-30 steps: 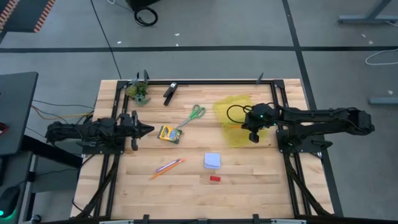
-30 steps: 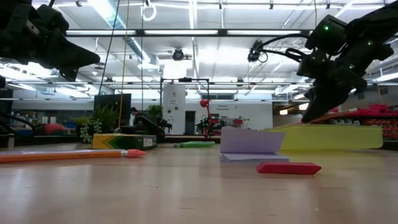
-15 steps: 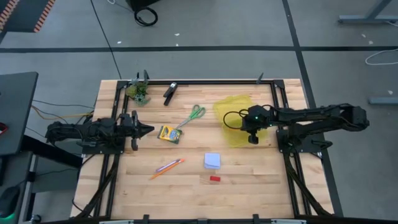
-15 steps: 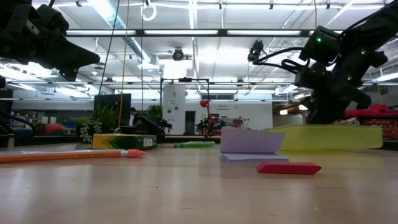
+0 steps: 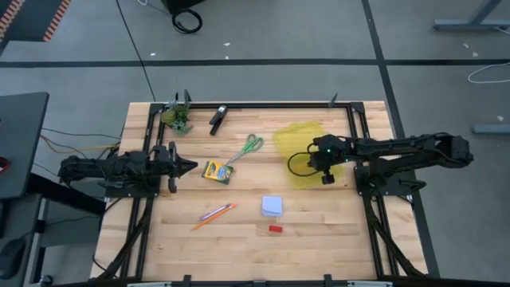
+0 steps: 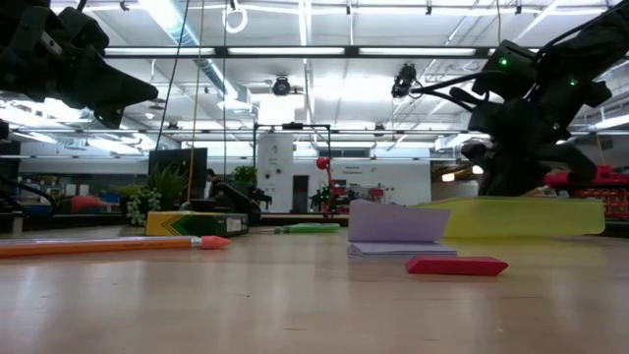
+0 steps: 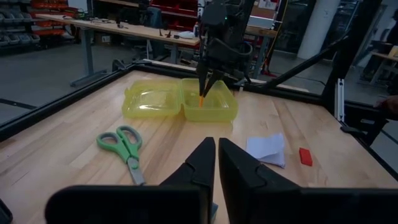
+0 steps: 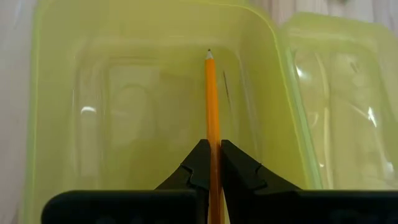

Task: Pack school essentials
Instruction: Put the top yellow pencil into the yellow supply box, then put the yellow pencil into the yellow supply box

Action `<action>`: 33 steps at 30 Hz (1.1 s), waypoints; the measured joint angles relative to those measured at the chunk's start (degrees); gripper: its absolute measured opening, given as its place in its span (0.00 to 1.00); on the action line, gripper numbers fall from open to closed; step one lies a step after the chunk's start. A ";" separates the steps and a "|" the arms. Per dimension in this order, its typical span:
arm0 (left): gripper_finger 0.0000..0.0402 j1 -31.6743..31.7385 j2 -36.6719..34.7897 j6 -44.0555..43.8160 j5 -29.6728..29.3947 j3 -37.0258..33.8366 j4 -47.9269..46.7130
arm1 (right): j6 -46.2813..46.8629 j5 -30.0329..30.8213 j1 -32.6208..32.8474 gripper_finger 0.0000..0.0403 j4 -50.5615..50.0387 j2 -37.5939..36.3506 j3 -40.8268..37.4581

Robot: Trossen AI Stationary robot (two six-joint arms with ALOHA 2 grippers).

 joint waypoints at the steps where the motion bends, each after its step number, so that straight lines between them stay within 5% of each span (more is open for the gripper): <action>1: 0.06 0.00 0.00 0.00 0.00 -0.01 -0.02 | -0.78 0.00 0.00 0.08 0.31 0.00 0.00; 12: 0.09 0.00 0.00 0.00 0.00 0.01 -0.02 | -3.14 -1.09 0.00 0.08 2.26 0.00 0.00; 33: 0.09 0.00 0.00 0.00 0.00 -0.01 -0.02 | 1.85 -0.31 0.02 0.26 2.42 0.00 0.08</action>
